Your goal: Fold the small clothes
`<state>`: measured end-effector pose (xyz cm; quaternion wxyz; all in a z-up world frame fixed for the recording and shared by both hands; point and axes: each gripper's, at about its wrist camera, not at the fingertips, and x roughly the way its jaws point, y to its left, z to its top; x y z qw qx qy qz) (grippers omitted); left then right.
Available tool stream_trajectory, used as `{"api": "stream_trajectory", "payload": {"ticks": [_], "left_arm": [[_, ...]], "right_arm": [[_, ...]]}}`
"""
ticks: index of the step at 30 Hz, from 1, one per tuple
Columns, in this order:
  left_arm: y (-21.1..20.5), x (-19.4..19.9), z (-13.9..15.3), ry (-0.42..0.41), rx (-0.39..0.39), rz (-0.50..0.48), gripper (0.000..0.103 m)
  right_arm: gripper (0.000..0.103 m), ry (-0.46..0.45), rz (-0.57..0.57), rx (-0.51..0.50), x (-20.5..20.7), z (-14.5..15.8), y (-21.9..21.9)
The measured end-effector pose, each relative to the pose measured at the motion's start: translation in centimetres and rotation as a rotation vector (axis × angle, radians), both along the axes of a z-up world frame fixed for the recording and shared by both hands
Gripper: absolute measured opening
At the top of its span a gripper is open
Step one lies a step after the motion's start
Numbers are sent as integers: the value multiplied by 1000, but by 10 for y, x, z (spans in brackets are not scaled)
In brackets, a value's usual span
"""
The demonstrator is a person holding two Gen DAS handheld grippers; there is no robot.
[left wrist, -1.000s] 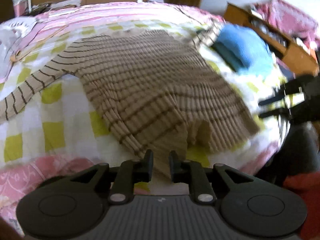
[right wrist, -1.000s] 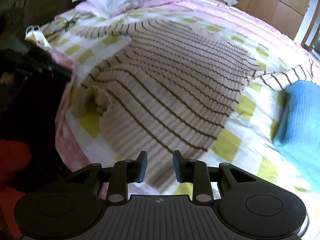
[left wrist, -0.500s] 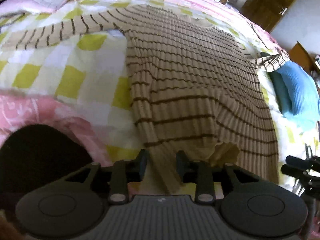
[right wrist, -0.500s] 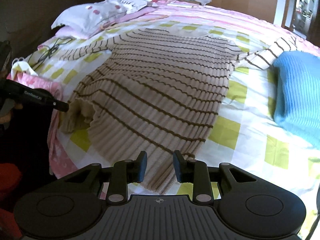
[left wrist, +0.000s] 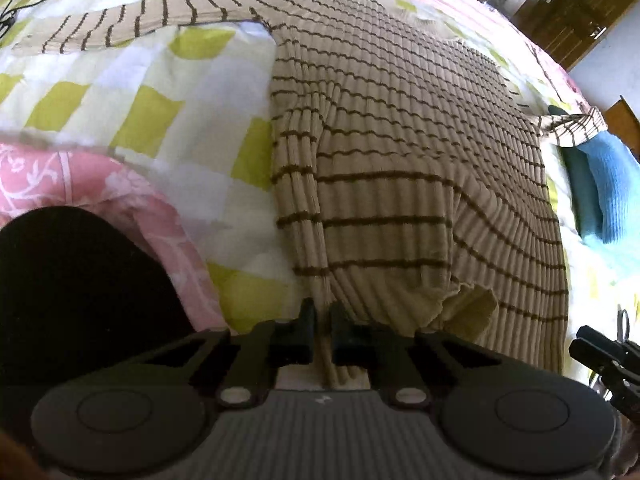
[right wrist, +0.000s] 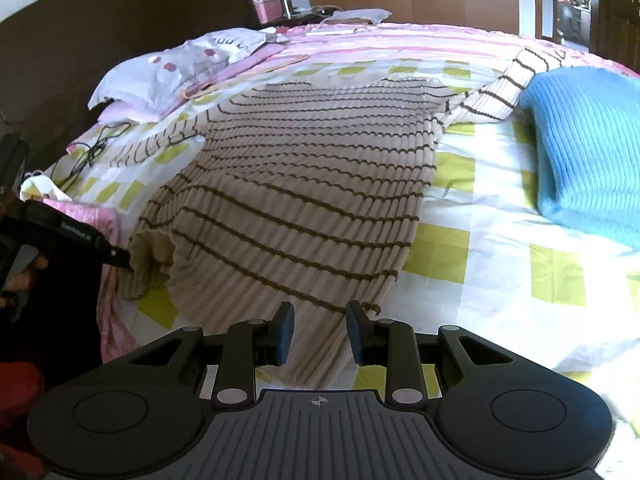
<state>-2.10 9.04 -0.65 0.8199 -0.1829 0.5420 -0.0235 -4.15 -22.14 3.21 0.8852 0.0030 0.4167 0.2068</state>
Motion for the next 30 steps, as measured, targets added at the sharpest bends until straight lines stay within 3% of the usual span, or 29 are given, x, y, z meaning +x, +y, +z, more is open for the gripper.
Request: {"api": "stream_trajectory", "payload": {"ticks": [5,9,13,16,24,30], "left_arm": [[-6,4,-4,7,9,8,15],[-6,2,0,-7,29,-23,13],[4,2,10,-5,127,-42,13],[26,4,19,-6,197,-3,13],[39,-2,37,-81,234,-10,13],[37,-3,35,-102,189,-30,13]], "right_arm": [[29,-2,-37,15,1,-2,-4],[34,21,-105,29,3,-8,-16],[39,58,-143,54,3,-15,-24],[42,69,-148,54,4,-18,-23],[42,161,-128,90,17,-30,-7],[8,184,-154,9,15,-31,-9]]}}
